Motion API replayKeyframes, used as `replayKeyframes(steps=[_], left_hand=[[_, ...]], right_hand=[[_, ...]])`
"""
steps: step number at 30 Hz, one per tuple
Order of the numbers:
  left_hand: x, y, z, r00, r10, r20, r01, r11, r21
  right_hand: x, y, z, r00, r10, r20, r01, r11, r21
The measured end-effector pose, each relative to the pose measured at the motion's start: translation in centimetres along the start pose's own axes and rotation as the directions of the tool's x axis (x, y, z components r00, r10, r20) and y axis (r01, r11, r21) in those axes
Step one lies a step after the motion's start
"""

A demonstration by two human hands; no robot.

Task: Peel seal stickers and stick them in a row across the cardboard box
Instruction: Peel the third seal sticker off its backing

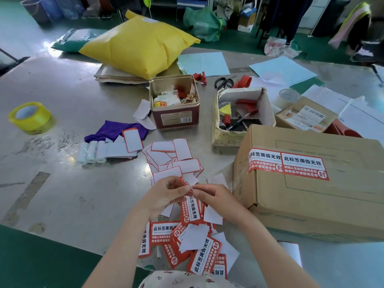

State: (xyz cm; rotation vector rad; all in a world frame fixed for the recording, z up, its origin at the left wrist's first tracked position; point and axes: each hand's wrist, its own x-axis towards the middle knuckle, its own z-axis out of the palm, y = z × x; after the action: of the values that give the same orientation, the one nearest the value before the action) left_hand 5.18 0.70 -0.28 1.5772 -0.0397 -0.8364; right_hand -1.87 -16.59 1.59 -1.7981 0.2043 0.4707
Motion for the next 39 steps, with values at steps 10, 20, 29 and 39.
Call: replayKeyframes(steps=[10, 20, 29, 39], left_hand=[[-0.7, 0.3, 0.4, 0.999, 0.039, 0.016, -0.04, 0.998, 0.042], [-1.1, 0.4, 0.6, 0.998, 0.061, 0.02, -0.062, 0.996, 0.057], [-1.1, 0.3, 0.5, 0.998, 0.068, 0.004, -0.069, 0.997, 0.043], [-1.2, 0.3, 0.4, 0.999, 0.04, 0.008, -0.04, 0.998, 0.055]], right_hand=[[0.2, 0.1, 0.1, 1.0, -0.003, -0.005, 0.003, 1.0, 0.006], [-0.1, 0.0, 0.3, 1.0, -0.019, -0.009, 0.019, 1.0, -0.007], [0.1, 0.3, 0.5, 1.0, 0.003, -0.011, -0.003, 1.0, -0.014], [0.1, 0.3, 0.5, 1.0, -0.002, -0.016, 0.001, 1.0, -0.014]])
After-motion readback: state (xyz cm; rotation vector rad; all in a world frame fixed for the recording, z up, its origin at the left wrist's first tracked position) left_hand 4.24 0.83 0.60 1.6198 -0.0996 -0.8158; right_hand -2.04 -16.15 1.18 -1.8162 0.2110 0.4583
